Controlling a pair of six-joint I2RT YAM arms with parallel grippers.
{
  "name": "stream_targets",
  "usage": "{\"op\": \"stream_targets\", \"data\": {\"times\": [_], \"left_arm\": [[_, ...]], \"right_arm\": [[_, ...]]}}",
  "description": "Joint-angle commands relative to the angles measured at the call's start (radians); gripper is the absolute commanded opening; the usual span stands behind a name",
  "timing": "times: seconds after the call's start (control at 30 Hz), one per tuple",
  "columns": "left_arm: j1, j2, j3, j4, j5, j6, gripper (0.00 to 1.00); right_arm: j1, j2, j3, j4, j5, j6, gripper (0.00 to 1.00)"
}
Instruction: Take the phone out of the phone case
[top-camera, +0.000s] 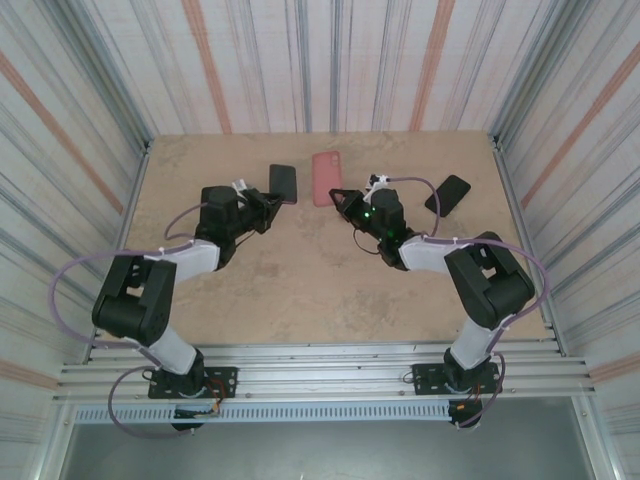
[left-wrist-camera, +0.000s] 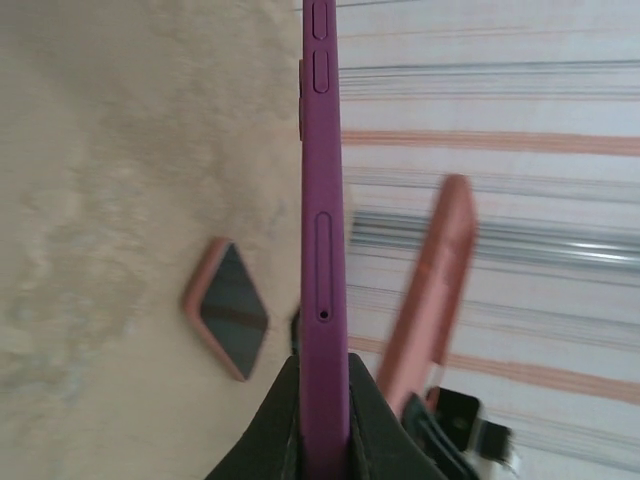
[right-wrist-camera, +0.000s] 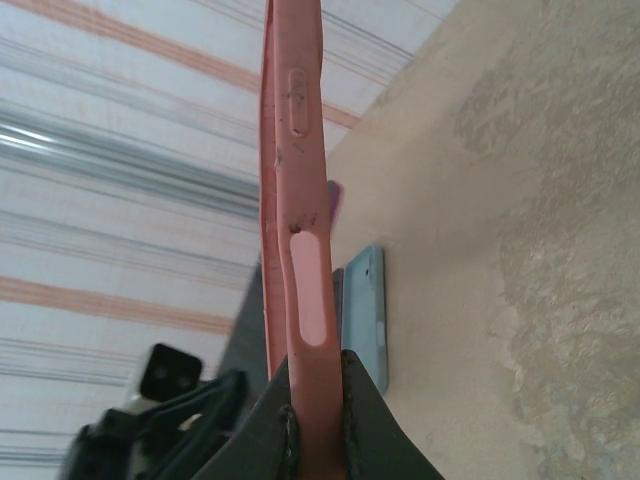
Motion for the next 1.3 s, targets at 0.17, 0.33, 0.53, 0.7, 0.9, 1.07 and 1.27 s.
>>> {"op": "stream_targets", "data": {"times": [0.17,0.33,0.53,0.7,0.9,1.07,1.27], "left_arm": [[0.055,0.161,0.029,0.191,0.088,0.038,0.02],[0.085,0.232,0.047,0.233,0.109,0.034,0.02],[0.108,0.295,0.091,0.218,0.138,0.036,0.03],[0.125,0.328,0.132,0.166,0.156,0.057,0.04],[0.14,0.344,0.159,0.134,0.164,0.064,0.07],[0.149,0.353,0.162,0.111,0.165,0.065,0.1],[0.153,0.364,0.164,0.075,0.173,0.065,0.14]], "right_arm": [[0.018,0.06,0.043,0.017,-0.035,0.003,0.0],[0.022,0.085,0.048,0.031,-0.045,0.041,0.0],[0.023,0.107,0.054,0.039,-0.055,0.052,0.0],[0.023,0.118,0.057,0.043,-0.061,0.059,0.0],[0.025,0.13,0.065,0.045,-0.069,0.063,0.0],[0.025,0.145,0.072,0.052,-0.076,0.071,0.0],[0.026,0.159,0.079,0.059,-0.084,0.078,0.0]]}}
